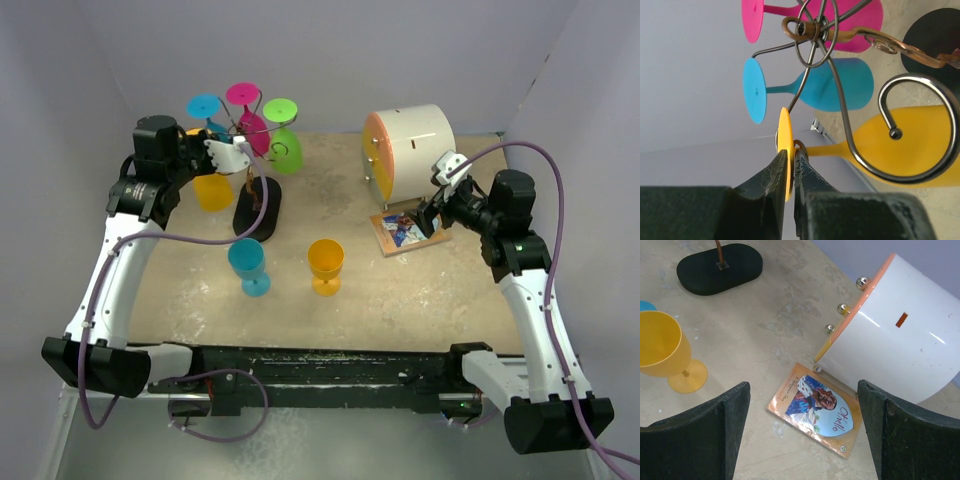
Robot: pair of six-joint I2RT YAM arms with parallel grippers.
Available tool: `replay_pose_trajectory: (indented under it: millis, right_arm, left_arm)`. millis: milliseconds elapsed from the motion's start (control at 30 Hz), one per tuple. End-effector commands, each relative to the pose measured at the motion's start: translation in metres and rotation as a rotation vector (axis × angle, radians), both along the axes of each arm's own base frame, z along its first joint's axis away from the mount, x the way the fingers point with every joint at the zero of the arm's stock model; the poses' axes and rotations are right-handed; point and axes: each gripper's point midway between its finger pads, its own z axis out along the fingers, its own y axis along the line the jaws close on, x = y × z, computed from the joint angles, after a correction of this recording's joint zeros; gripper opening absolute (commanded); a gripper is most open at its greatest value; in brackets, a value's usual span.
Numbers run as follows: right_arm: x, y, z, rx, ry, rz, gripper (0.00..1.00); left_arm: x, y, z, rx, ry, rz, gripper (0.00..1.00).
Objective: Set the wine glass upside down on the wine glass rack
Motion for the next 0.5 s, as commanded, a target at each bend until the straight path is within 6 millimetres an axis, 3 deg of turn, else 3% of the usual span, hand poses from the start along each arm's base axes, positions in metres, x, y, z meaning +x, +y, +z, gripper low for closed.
replay_pose_trajectory:
  millis: [0,467]
  right_arm:
    - [-0.001,0.001,0.013,0.006,-0.059,0.014,0.9]
    - [0.0,0.0,0.01,0.003,-0.053,0.012,0.91]
  left_arm:
    - [0.002,-0.011,0.001,-0.033,-0.003,-0.025,0.15]
    - [-0.019,-0.008,-0.001,-0.041,0.021,-0.023,0.37]
